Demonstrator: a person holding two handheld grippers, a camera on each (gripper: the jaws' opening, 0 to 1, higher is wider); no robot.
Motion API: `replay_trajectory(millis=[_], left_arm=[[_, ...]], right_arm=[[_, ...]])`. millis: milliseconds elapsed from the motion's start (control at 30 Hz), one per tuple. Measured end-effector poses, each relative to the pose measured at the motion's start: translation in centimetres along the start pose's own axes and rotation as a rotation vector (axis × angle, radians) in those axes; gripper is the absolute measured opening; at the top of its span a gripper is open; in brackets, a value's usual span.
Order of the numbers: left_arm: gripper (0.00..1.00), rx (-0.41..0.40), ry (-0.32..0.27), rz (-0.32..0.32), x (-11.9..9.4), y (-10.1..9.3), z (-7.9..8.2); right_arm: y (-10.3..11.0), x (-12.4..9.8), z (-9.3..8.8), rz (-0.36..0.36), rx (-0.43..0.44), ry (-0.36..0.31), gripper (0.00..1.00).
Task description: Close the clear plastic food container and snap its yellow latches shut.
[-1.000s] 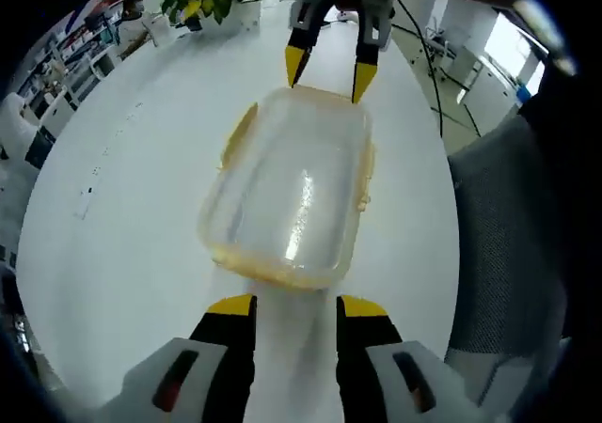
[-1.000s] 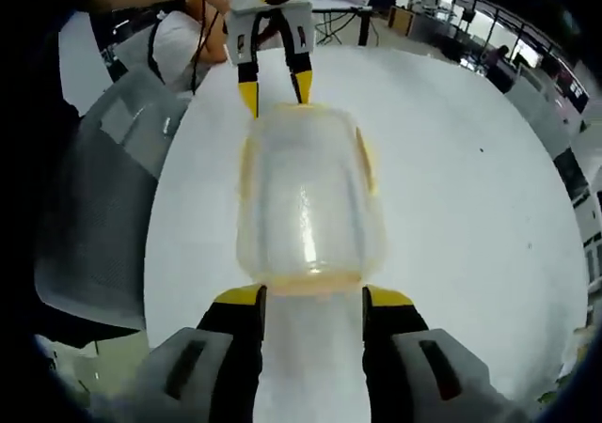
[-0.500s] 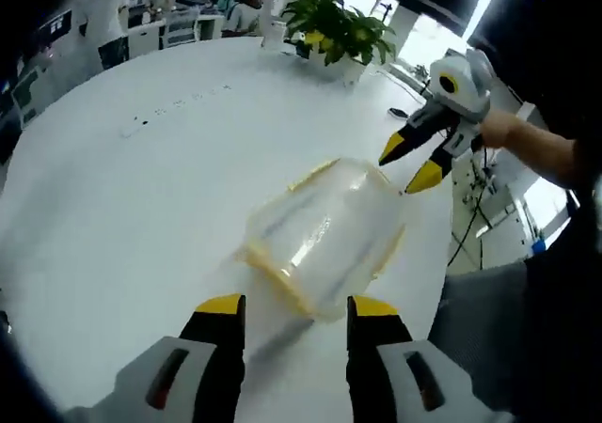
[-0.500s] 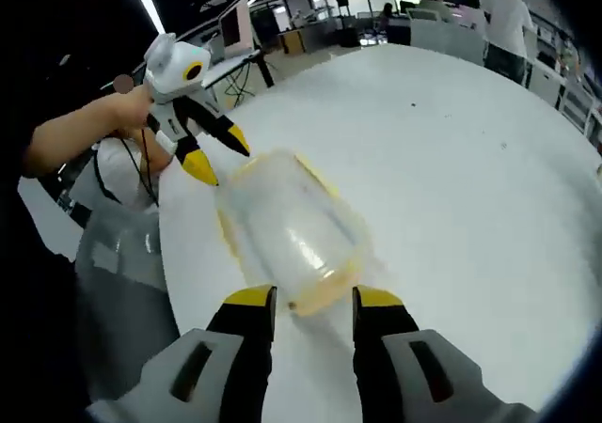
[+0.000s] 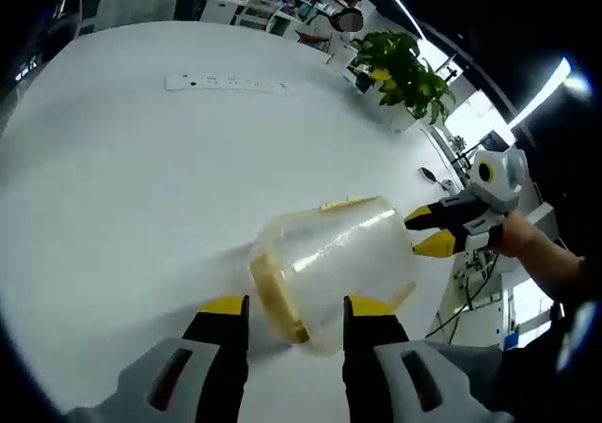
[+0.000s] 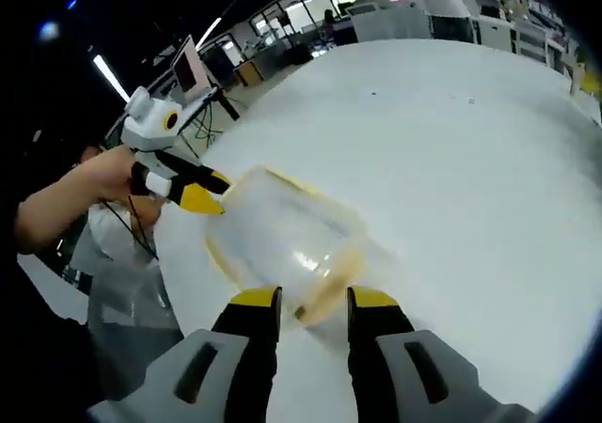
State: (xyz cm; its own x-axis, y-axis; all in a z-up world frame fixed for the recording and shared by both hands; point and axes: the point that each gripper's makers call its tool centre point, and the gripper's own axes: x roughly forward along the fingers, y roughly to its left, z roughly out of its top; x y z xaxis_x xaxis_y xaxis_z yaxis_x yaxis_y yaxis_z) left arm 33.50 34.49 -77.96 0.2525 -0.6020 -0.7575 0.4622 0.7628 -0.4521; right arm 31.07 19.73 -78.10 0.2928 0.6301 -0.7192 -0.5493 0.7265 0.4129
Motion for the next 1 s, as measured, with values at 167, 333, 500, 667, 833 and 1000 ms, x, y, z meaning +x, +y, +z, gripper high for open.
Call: replay_trajectory(millis=[167,333,500,667,833,1000], left_arm=[[0.29,0.0,-0.012,0.011,0.0,-0.1,0.1],[0.28,0.003,-0.053,0.015,0.0,0.1,0.2],[0.26,-0.021,-0.086,0.033,0.1,0.1,0.2],[0.24,-0.024,-0.087,0.048,0.3,0.6,0.4],[0.19,-0.086,-0.068,0.032,0.5,0.6,0.4],[0.2,-0.084,-0.049,0.028,0.5,0.2,0.2]], right_arm=[[-0.3,0.0,0.3,0.011,0.038,-0.03,0.26],[0.0,0.1,0.4,-0.001,0.028,-0.038,0.24],[0.0,0.0,0.3,0.001,0.013,-0.026,0.22],[0.2,0.4,0.3,0.03,0.009,-0.011,0.18],[0.5,0.4,-0.1,0.091,0.109,-0.036,0.19],[0.5,0.3,0.7,0.086,0.08,-0.03,0.19]])
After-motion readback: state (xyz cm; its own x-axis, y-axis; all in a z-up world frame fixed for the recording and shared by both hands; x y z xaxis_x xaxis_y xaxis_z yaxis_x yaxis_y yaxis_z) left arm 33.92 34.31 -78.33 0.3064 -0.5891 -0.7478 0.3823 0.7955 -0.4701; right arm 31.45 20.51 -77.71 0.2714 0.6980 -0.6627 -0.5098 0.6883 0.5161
